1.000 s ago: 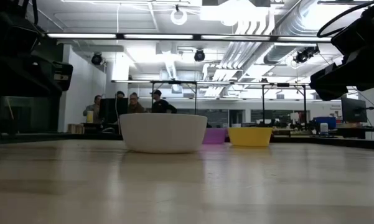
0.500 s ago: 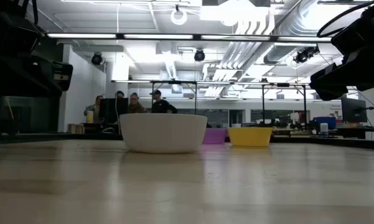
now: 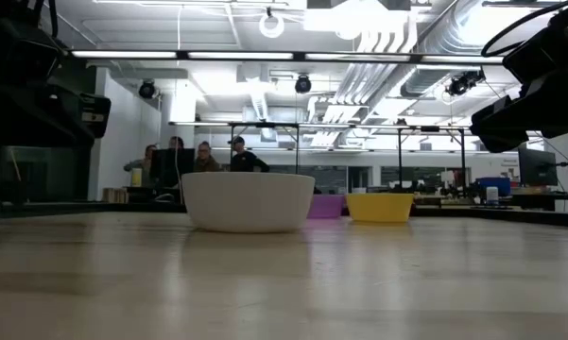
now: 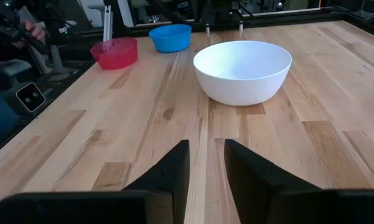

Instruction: Nest bowls inside each other

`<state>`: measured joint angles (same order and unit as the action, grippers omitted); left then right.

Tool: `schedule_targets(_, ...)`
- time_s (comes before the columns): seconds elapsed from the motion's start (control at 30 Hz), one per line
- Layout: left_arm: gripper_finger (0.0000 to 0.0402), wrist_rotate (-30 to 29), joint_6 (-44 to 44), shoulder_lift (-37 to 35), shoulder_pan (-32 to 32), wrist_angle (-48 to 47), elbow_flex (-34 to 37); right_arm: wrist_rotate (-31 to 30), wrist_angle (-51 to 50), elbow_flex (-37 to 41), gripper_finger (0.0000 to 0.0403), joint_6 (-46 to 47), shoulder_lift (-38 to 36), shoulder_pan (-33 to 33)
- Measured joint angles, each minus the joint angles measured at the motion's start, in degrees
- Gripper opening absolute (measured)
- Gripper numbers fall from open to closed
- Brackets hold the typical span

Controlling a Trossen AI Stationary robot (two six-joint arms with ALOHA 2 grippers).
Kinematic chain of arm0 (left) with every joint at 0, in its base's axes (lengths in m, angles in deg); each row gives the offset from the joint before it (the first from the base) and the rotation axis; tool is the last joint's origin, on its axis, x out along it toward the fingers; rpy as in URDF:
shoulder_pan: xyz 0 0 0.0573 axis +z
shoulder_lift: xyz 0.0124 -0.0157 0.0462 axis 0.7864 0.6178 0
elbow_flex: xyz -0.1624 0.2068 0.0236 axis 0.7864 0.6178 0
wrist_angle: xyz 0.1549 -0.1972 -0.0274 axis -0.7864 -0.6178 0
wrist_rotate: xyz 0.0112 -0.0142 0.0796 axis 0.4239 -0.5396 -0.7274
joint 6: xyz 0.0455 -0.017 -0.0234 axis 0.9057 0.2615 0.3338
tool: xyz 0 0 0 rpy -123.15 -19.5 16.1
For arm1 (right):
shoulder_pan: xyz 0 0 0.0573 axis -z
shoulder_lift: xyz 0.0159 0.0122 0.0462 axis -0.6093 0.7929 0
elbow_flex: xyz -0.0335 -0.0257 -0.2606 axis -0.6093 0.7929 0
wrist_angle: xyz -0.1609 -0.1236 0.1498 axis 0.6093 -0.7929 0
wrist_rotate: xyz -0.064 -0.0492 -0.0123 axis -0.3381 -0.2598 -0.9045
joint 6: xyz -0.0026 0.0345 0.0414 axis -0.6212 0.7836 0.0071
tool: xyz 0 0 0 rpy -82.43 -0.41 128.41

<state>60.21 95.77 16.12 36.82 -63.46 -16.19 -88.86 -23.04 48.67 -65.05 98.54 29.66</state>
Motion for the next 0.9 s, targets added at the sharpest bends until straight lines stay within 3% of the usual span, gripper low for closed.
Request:
schedule_targets(0.5, 0.0081, -0.1, -0.1, 0.0, 0.0, 0.8, 0.0, 0.0, 0.0, 0.0, 0.0094, 0.0, 0.0, 0.0)
schedule_targets(0.63, 0.0081, -0.6, -5.1, 0.0, 0.0, 6.2, 0.0, 0.0, 0.0, 0.0, 0.0094, 0.0, 0.0, 0.0)
schedule_targets(0.73, 0.0081, -2.1, -8.3, 0.0, 0.0, 8.0, -0.8, 0.0, 0.0, 0.0, 0.0094, 0.0, 0.0, 0.0)
schedule_targets(0.9, 0.0081, -7.6, -5.6, 0.3, 0.0, 4.5, -4.9, 0.0, 0.0, 0.0, 0.0094, 0.0, 0.0, 0.0)
